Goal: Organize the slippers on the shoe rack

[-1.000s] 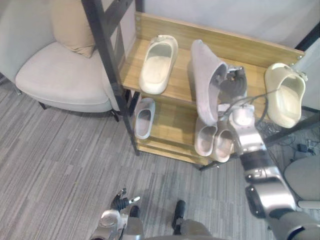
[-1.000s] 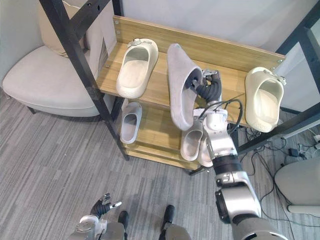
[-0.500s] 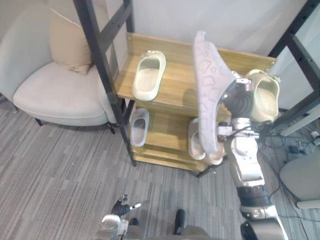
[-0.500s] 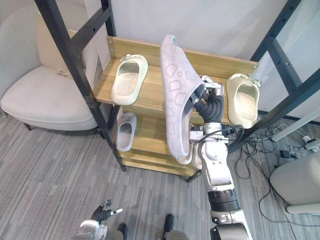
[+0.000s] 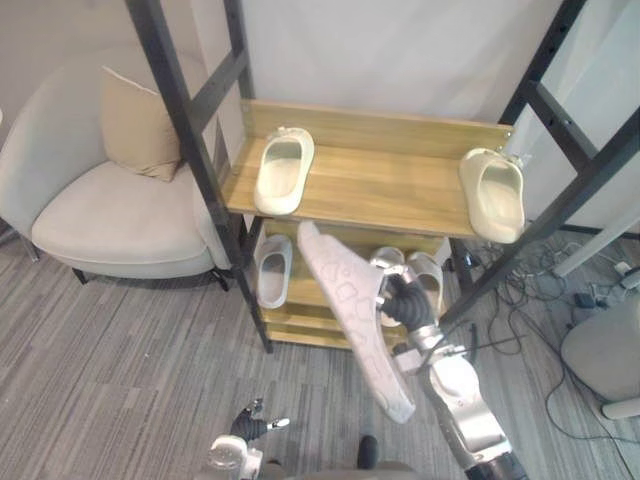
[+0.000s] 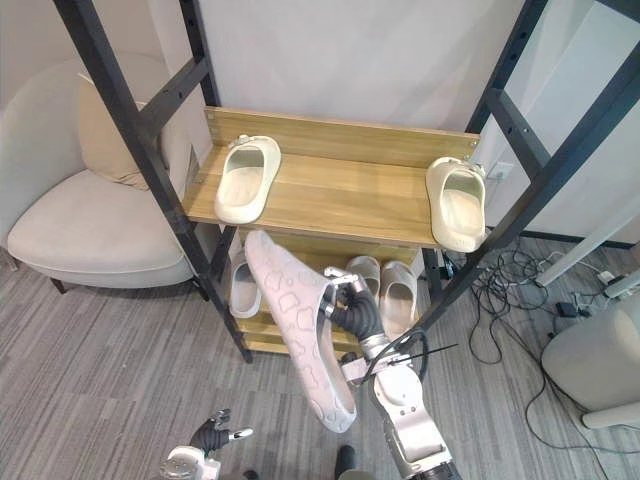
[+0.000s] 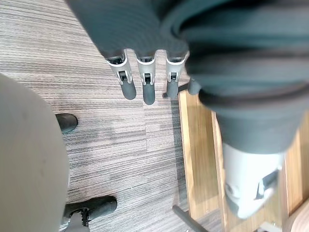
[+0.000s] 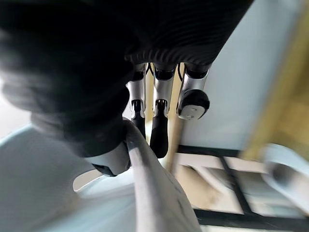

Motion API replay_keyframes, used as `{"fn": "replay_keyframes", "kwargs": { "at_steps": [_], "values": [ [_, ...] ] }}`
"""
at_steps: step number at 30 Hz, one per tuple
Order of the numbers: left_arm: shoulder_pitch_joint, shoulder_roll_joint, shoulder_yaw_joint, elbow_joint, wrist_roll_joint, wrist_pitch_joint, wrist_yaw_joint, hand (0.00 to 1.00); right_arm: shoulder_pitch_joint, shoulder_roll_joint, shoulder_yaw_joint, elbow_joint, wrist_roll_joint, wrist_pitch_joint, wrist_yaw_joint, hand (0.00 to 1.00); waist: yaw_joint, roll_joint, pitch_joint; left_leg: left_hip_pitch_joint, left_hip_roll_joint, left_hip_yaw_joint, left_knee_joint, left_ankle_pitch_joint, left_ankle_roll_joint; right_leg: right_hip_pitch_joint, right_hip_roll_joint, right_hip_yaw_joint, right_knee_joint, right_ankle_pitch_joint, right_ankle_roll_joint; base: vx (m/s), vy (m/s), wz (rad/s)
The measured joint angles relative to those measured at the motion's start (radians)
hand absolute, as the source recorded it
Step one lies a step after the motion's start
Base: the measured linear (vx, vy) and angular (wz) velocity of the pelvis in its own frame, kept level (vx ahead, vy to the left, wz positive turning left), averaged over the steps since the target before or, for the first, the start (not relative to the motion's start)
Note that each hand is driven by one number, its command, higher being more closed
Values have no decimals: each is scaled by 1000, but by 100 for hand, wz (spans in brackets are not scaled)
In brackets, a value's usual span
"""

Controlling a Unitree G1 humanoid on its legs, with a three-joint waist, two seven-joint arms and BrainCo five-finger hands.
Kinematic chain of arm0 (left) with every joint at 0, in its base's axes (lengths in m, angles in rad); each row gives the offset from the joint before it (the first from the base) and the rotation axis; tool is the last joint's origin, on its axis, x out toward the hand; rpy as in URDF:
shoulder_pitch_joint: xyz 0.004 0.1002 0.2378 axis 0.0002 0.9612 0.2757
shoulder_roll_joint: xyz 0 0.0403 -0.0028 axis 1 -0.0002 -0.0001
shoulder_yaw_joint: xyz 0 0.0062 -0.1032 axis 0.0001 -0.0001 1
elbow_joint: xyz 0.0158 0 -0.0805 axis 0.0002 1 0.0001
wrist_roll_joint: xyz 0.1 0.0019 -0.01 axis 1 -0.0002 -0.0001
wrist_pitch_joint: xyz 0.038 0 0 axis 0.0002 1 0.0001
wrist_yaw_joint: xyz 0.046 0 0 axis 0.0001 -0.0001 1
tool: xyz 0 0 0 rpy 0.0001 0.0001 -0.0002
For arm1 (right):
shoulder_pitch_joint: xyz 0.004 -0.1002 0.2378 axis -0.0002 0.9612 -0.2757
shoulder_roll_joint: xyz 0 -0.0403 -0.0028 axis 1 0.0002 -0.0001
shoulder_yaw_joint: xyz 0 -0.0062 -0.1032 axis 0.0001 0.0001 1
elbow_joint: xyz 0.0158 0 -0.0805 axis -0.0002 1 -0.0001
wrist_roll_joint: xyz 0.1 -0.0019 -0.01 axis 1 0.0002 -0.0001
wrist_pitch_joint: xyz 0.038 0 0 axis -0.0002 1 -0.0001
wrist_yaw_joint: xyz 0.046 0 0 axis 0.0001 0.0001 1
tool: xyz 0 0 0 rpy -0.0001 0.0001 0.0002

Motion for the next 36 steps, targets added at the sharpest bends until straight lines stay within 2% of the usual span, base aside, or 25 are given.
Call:
{"fn": "replay_keyframes", "kwargs": {
  "at_steps": [1, 2, 4, 5, 7, 11, 15, 17, 22, 26, 29, 33, 36],
  "values": [
    [-16, -3, -13, -2, 0, -7, -10, 0, -20, -18, -1, 37, 0, 6, -1, 100, -1, 18, 29, -48, 1, 0, 75, -22, 1, -58, -7, 1, 96, -35, -4, -37, 42, 7],
    [-24, -4, -14, -4, 0, -9, -11, 0, -35, -27, -1, 62, 0, 9, -1, 100, -1, 23, 42, -69, 0, 0, 111, -30, 2, -90, -16, 1, 149, -57, -4, -52, 44, 11],
    [-61, -5, -15, -23, -8, -16, -10, 0, -133, -49, -3, 160, -23, 33, -19, 100, -3, 30, 109, -173, -14, -2, 260, -61, 4, -210, -56, 6, 346, -137, -7, -98, 28, 17],
    [-70, -5, -18, -31, -12, -17, -9, 0, -160, -54, -3, 176, -35, 36, -27, 100, -5, 34, 125, -196, -14, -7, 295, -74, 7, -232, -60, 5, 380, -150, -10, -150, 1, 19],
    [-95, -6, -20, -49, -27, -18, -9, 0, -263, -70, -7, 226, -40, 39, -47, 100, -7, 52, 164, -301, -3, -14, 408, -143, 11, -333, -68, 2, 500, -200, -10, -205, -10, 14],
    [-136, 7, -9, -99, -46, -47, 14, 0, -392, -73, -43, 255, -79, 43, -112, 100, 0, 49, 224, -465, 11, -20, 627, -227, 17, -499, -95, 14, 716, -286, -6, -161, 3, 1],
    [-138, 12, 21, -177, -84, -76, 55, 0, -451, -96, -93, 254, -118, 46, -185, 100, 2, 50, 234, -622, 6, -28, 803, -281, 22, -658, -131, 27, 901, -344, -12, -110, 13, 14],
    [-138, 15, 59, -251, -119, -89, 66, 0, -518, -125, -130, 254, -136, 50, -223, 100, 3, 51, 261, -725, 8, -38, 900, -303, 25, -747, -151, 23, 995, -375, -17, -81, 13, 23],
    [-146, 19, 90, -372, -132, -104, 65, 0, -658, -142, -203, 254, -167, 62, -326, 100, 34, 52, 276, -900, 31, -41, 1044, -337, 26, -916, -165, 26, 1133, -422, -22, -90, 18, 7],
    [-156, 21, 111, -427, -132, -105, 68, 0, -750, -146, -245, 255, -224, 93, -418, 100, 39, 52, 277, -1003, 37, -46, 1092, -339, 28, -1009, -181, 22, 1187, -434, -33, -40, 5, 9],
    [-168, 22, 121, -431, -132, -105, 79, 0, -792, -164, -264, 263, -238, 111, -459, 100, 49, 53, 278, -1045, 36, -53, 1103, -337, 25, -1049, -189, 14, 1201, -436, -37, -3, 0, 7],
    [-176, 18, 128, -452, -152, -104, 87, 0, -908, -205, -285, 381, -274, 148, -525, 100, 62, 53, 278, -1088, 36, -71, 1105, -332, 17, -1077, -197, -5, 1209, -438, -46, 27, -1, 10],
    [-184, 13, 128, -452, -155, -103, 93, 0, -944, -219, -298, 428, -275, 165, -536, 100, 68, 53, 278, -1097, 33, -73, 1103, -331, 15, -1079, -210, -16, 1215, -450, -47, 28, -8, 18]
  ]
}}
